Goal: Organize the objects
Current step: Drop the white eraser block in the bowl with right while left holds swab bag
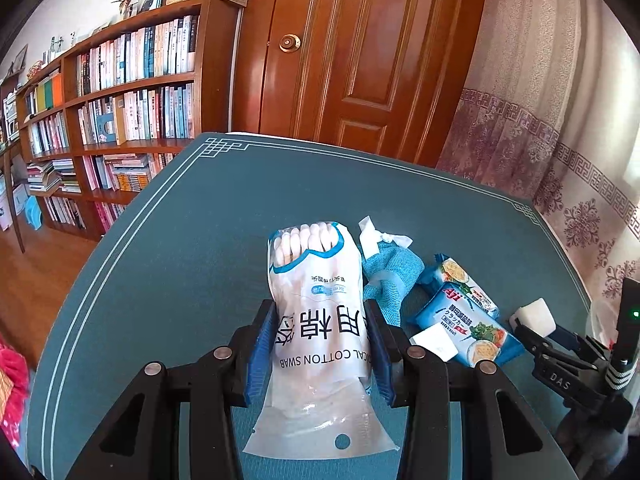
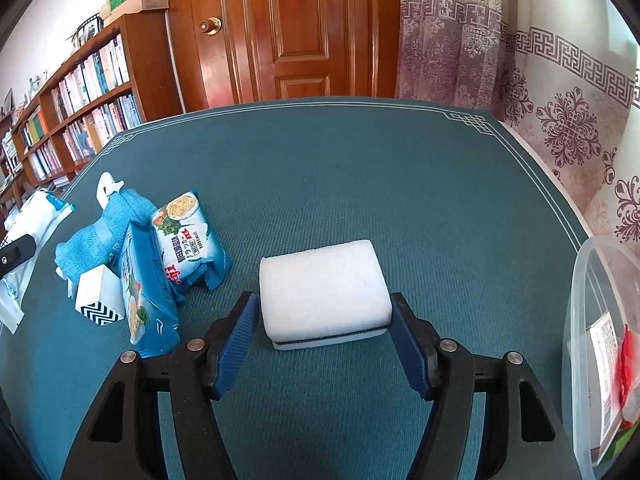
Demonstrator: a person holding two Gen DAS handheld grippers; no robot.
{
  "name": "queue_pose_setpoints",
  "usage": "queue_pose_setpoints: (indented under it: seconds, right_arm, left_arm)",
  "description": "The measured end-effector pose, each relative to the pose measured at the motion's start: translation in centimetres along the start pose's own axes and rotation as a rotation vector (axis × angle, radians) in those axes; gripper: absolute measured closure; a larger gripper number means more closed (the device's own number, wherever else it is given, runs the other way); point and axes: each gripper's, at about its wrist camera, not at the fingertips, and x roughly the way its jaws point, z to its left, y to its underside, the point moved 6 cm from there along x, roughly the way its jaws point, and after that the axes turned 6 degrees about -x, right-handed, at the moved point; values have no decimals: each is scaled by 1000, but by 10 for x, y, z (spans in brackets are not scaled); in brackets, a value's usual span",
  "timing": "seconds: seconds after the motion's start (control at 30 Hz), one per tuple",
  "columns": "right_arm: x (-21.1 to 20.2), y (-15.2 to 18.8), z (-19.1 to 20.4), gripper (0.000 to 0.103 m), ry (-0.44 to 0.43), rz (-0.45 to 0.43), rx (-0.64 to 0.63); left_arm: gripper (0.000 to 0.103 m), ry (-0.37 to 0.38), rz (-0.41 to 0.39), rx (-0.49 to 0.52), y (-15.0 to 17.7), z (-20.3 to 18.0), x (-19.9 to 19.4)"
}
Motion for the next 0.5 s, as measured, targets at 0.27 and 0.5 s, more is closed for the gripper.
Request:
queue_pose_setpoints:
  seconds: [0.27, 0.5]
  right_arm:
    - [-12, 5, 0, 41, -10, -7, 13]
    - [-39, 11, -4, 41, 0, -30, 22]
  left_arm:
    - [57, 24, 2, 10, 2, -7, -3]
    - [57, 52, -4, 37, 4, -18, -8]
